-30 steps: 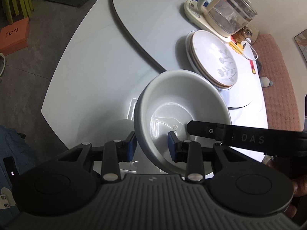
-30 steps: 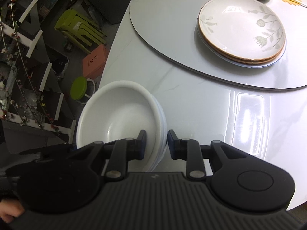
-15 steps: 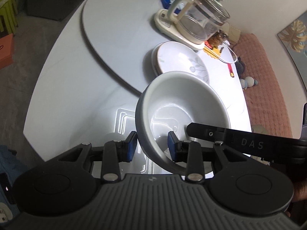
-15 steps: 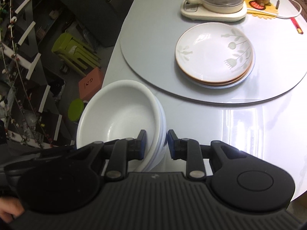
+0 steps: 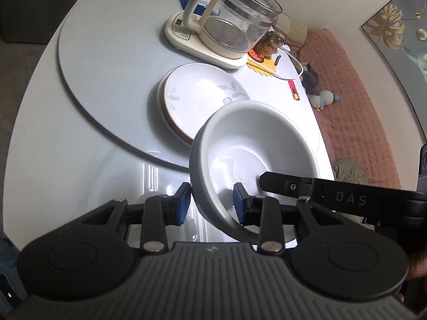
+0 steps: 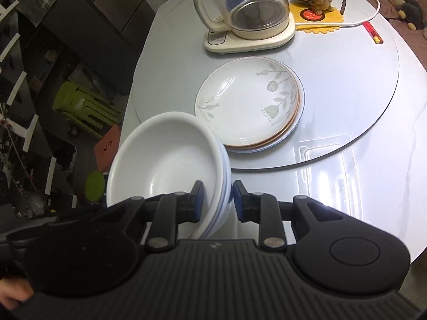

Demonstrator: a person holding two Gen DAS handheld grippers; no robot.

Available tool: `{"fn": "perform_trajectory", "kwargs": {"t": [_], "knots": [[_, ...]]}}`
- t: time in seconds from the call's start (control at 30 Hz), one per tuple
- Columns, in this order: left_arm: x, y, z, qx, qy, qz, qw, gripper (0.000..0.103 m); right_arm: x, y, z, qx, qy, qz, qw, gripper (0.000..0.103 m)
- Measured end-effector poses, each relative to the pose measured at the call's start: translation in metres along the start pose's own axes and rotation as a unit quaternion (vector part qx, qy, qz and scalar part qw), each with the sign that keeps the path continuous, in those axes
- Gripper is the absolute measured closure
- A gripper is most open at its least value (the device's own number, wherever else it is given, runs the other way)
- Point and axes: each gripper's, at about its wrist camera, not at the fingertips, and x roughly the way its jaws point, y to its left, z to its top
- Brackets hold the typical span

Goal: Organize plates and bowls
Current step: 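Carry the bowl stack with both tools over the plate stack, then lower the bowl stack onto the plates and open both tools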

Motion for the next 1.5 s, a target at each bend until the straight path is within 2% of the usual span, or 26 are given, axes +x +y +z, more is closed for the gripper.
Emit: {"fn": "perform_trajectory", "kwargs": {"t": [0.37,0.73,0.9,1.1,1.43,1.5], "knots": [[0.05,-0.009,0.06,-0.014,0.008,-0.002,0.9999,0.064,0.022,-0.03,0.05,0.021,0.004,0.001,1.0,0.076],[0.118,0.001,0.114,-0.047,0.031,0.015,0.9983,0.064,0.076,-0.057,0.102,0.02,0.037,0.007,0.999,0.076],[0.147,0.005,0.132,-0.045,0.044,0.03,0.9976,0.064,0.102,-0.065,0.116,0.018,0.051,0.005,0.999,0.076],[0.173,0.01,0.147,-0.043,0.056,0.036,0.9969,0.064,0.122,-0.069,0.127,0.015,0.056,-0.001,0.998,0.076],[0.196,0.017,0.146,-0.043,0.08,0.037,0.9951,0.064,0.143,-0.075,0.126,0.013,0.08,-0.014,0.997,0.076],[0.195,0.013,0.148,-0.037,0.086,0.047,0.9946,0.064,0.145,-0.077,0.124,0.019,0.087,-0.017,0.996,0.075]]}}
